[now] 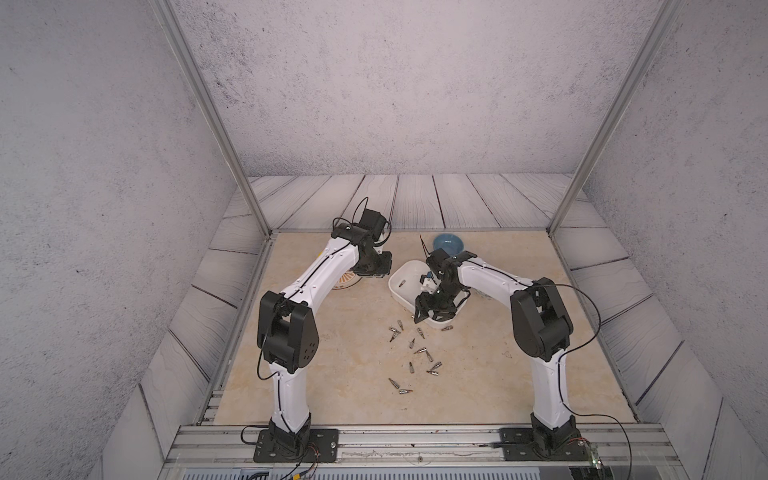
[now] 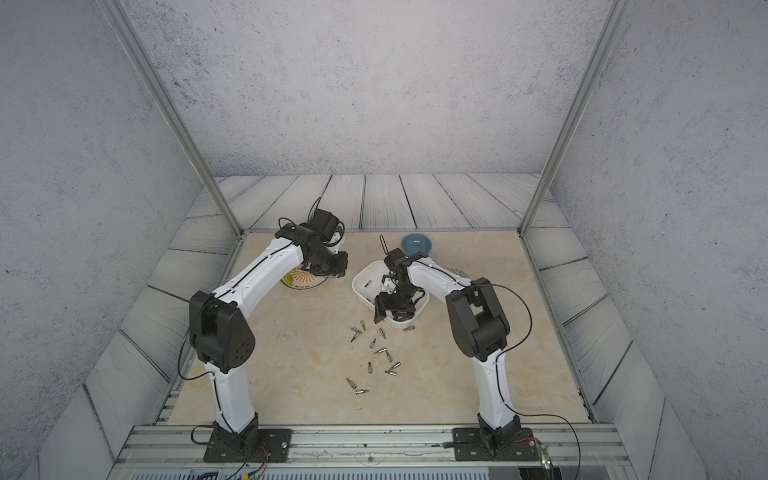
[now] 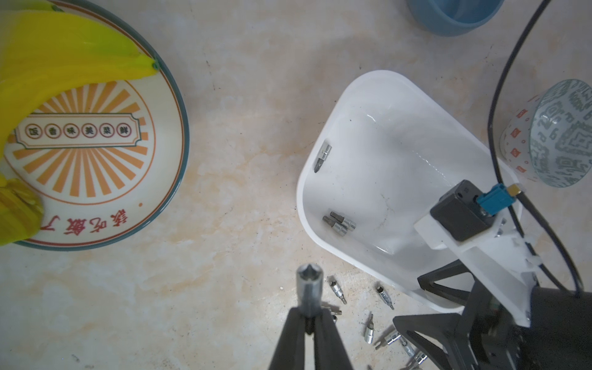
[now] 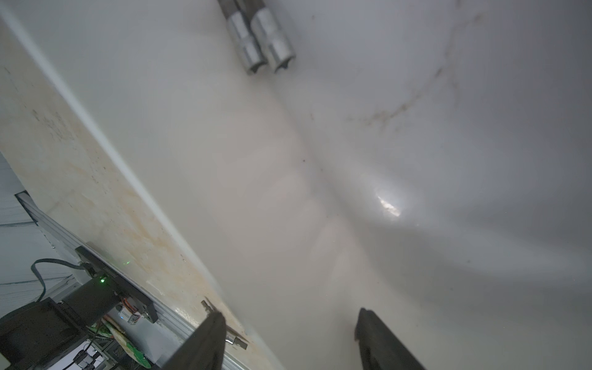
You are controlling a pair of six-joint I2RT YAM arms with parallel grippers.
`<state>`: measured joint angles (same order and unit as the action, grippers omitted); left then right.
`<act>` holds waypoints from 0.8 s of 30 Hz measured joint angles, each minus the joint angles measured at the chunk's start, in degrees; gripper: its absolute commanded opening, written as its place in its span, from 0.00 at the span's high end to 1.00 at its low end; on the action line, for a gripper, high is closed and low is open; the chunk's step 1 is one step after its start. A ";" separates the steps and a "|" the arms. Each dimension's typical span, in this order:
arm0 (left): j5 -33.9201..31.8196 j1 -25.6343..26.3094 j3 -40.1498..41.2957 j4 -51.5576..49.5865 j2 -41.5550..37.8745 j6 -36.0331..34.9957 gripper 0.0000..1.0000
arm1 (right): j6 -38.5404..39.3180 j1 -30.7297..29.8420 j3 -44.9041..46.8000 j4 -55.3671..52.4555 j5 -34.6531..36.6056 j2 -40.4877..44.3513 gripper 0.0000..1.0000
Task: Put the bit on the desktop into the storage box
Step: Adjust the storage box at the center of the board.
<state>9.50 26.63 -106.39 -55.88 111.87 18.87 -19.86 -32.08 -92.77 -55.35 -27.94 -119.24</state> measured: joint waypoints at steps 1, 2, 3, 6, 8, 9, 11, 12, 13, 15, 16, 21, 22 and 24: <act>0.00 0.15 -0.02 -0.15 0.11 0.04 1.00 | 0.00 -0.17 0.68 0.11 -0.04 0.46 0.31; 0.00 0.24 -0.09 -0.28 0.22 0.09 1.00 | 0.00 -0.35 1.25 0.17 -0.04 0.76 0.31; 0.00 0.46 -0.13 -0.33 0.37 0.20 1.00 | 0.00 -0.52 1.88 0.31 -0.04 1.11 0.31; 0.00 1.07 -0.35 -0.50 0.92 0.44 1.00 | 0.00 -1.07 3.80 0.92 -0.04 1.84 0.31; 0.00 1.57 -0.48 -0.55 1.33 0.50 1.00 | -0.02 -1.42 5.16 1.27 -0.04 2.19 0.31; 0.00 1.86 -0.63 -0.61 1.53 0.57 1.00 | -0.02 -1.60 5.84 1.29 -0.04 2.36 0.31; 0.00 2.36 -0.83 -0.57 1.79 0.63 1.00 | -0.04 -1.90 7.17 1.68 -0.09 2.78 0.31; 0.00 2.56 -0.83 -0.61 1.81 0.66 1.00 | -0.04 -2.05 8.04 2.03 -0.17 3.17 0.31; 0.00 2.80 -0.83 -0.66 1.81 0.66 1.00 | -0.04 -2.23 8.81 2.12 -0.24 3.56 0.31; 0.00 3.13 -1.01 -0.66 1.81 0.68 1.00 | -0.04 -2.51 9.86 2.10 -0.24 4.37 0.31; 0.00 3.19 -1.05 -0.66 1.81 0.68 1.00 | -0.04 -2.67 10.21 2.12 -0.24 4.79 0.31; 0.00 3.67 -1.11 -0.66 1.81 0.79 1.00 | -0.55 -2.91 11.08 2.62 1.20 6.56 0.31; 0.00 3.76 -1.11 -0.66 1.81 0.83 1.00 | -0.94 -2.97 11.21 2.93 1.86 7.26 0.31; 0.00 4.02 -1.11 -0.68 1.81 0.87 1.00 | -2.01 -2.99 11.32 3.78 4.33 9.51 0.30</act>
<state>9.50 30.65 -107.50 -56.55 113.69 19.75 -21.87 -35.07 -81.45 -51.57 -23.62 -109.73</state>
